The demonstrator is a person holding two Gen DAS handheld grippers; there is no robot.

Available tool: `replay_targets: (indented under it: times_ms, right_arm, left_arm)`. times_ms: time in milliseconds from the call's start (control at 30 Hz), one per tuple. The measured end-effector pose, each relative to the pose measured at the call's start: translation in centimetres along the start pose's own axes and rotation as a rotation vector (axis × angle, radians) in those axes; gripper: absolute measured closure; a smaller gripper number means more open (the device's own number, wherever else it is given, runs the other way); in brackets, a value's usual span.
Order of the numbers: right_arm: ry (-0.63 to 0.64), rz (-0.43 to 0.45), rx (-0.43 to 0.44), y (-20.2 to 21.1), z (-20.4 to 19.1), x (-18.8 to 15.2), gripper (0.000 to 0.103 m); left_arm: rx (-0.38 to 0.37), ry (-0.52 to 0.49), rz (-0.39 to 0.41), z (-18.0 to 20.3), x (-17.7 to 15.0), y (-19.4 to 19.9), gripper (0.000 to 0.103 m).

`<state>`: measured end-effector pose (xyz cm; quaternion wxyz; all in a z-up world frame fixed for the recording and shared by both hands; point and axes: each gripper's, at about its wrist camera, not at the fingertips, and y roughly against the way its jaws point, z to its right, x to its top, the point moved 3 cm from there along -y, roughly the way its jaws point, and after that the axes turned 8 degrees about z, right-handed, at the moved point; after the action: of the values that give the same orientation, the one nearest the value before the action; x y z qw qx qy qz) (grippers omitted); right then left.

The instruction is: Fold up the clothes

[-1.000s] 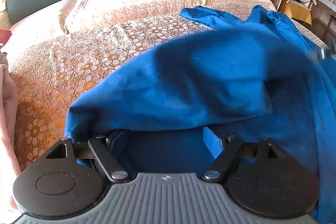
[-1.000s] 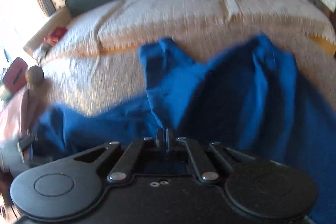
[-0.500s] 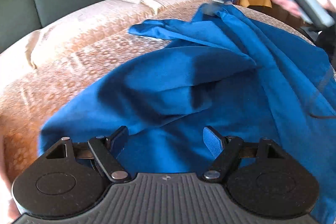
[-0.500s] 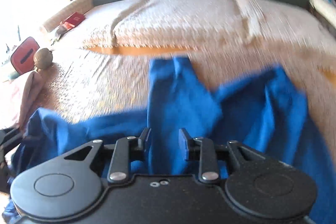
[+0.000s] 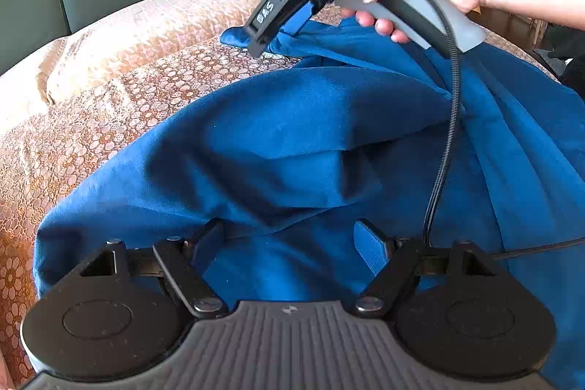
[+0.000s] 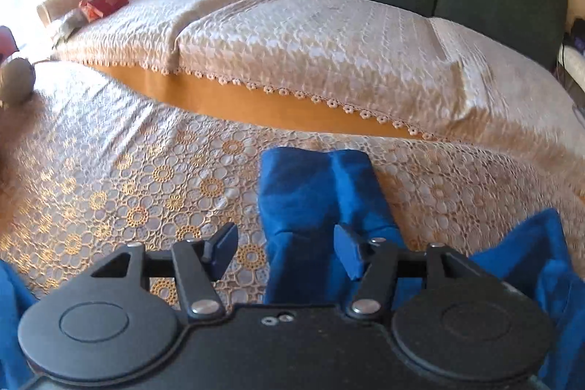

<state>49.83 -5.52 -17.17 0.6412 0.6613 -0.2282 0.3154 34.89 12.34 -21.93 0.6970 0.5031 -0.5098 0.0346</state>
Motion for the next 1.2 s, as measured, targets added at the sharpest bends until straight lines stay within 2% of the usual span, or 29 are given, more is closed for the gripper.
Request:
replay_targets:
  times_ms: [200,300,467,600,667,800,900,967,1100,1200]
  right_arm:
    - [-0.044,-0.034,-0.054,-0.7,0.7,-0.2,0.0]
    - [-0.119,-0.025,-0.023,0.4,1.9,0.3,0.0]
    - [-0.245,0.065,0.033,5.7,4.5,1.2,0.0]
    - [-0.359,0.15,0.057,12.1,7.8,-0.1,0.0]
    - [-0.44,0.187,0.046,15.1,10.0,-1.6,0.0]
    - [-0.69,0.242,0.027,19.5,15.3,-6.8,0.0]
    - [-0.891,0.262,-0.016,20.8,19.1,-12.6,0.0]
    - [-0.979,0.241,-0.049,20.5,20.9,-16.0,0.0]
    - [-0.964,0.18,-0.156,19.5,22.0,-20.3,0.0]
    - [-0.953,0.154,-0.184,19.5,22.1,-20.9,0.0]
  left_arm:
    - [0.004,0.002,-0.004,0.2,0.2,-0.4,0.025]
    - [0.007,0.008,-0.006,0.2,0.3,-0.4,0.025]
    - [0.014,0.016,-0.012,0.4,0.4,-0.4,0.025]
    - [0.023,0.022,-0.022,0.4,0.4,-0.4,0.025]
    - [0.028,0.027,-0.027,0.4,0.5,-0.5,0.025]
    - [0.039,0.04,-0.036,0.6,0.6,-0.4,0.025]
    - [0.043,0.045,-0.044,0.6,0.7,-0.6,0.025]
    - [0.045,0.047,-0.05,0.6,0.6,-0.4,0.025]
    - [0.05,0.049,-0.057,0.5,0.7,-0.5,0.025]
    - [0.055,0.028,-0.052,0.6,0.7,-0.3,0.025]
